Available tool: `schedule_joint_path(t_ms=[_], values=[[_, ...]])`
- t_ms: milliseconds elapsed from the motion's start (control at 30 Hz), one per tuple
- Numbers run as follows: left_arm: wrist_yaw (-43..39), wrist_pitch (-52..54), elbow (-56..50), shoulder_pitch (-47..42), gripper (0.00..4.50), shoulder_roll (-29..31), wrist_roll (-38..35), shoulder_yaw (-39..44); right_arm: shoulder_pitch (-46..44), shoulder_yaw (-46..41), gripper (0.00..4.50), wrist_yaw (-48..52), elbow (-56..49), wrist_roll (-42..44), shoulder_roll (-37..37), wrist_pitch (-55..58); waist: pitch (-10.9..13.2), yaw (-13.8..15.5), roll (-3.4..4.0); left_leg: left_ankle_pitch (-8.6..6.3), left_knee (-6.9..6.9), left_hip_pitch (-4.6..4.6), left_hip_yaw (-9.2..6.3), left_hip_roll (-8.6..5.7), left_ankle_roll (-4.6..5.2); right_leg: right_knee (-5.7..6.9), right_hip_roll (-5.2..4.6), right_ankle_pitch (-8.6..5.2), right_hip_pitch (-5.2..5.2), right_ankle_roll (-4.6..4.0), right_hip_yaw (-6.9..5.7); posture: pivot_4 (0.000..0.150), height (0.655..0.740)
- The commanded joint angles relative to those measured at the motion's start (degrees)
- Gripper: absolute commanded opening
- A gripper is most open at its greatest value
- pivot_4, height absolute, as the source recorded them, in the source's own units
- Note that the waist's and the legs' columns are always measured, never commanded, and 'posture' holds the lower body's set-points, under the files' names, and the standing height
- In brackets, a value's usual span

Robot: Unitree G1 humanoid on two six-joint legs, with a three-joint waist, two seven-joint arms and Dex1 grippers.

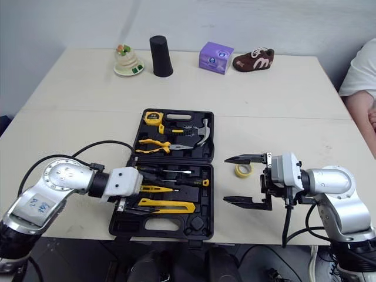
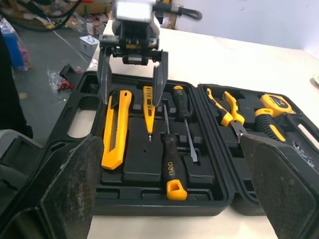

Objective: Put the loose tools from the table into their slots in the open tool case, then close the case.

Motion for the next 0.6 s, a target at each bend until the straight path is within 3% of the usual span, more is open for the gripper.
schedule_joint_path(t_ms=[33,167,233,500,600], values=[[-1.47,-3.02,0.41,1.18,3.58,-0.55,-3.60,4.44,-0.70,-0.40,4.50,-0.42,-1.69,0.17,0.39,-0.94,0.00,0.16,0.00,0.01,0.01,0.00,-0.01,0.00,-0.01,0.01,0.01,0.00,0.00,0.00,-0.01,0.150,0.7400],[0.15,-6.69,2.32,2.42,3.58,-4.48,-4.57,6.68,-0.10,-0.12,4.50,-0.73,-1.17,-0.70,1.08,-1.94,0.00,0.36,0.00,0.00,0.06,-0.01,-0.02,-0.03,0.01,0.02,-0.05,0.00,0.03,0.00,-0.02,0.150,0.7400],[-0.02,-8.50,2.43,3.44,3.18,-5.77,-4.11,6.02,-0.02,-0.13,4.50,-0.72,-0.86,-0.98,1.35,-2.22,0.00,0.36,0.00,-0.02,0.10,-0.01,-0.03,-0.05,0.03,0.01,-0.06,0.00,0.06,0.00,-0.04,0.150,0.7400],[1.12,-15.25,5.32,4.80,0.02,-10.43,1.17,0.24,3.42,-0.16,4.50,-0.07,-2.33,-1.14,1.28,-3.07,0.00,0.35,0.01,-0.01,0.13,0.00,-0.03,-0.14,0.02,0.05,-0.01,0.00,0.06,0.00,-0.03,0.150,0.7400],[1.72,-16.34,8.16,4.41,0.02,-11.54,3.36,-1.39,3.56,-0.35,4.50,-0.08,-1.55,-1.53,1.12,-3.62,-0.01,0.24,0.01,-0.02,0.20,0.00,-0.03,-0.13,0.04,0.11,-0.03,0.00,0.08,0.01,-0.02,0.150,0.7400]])
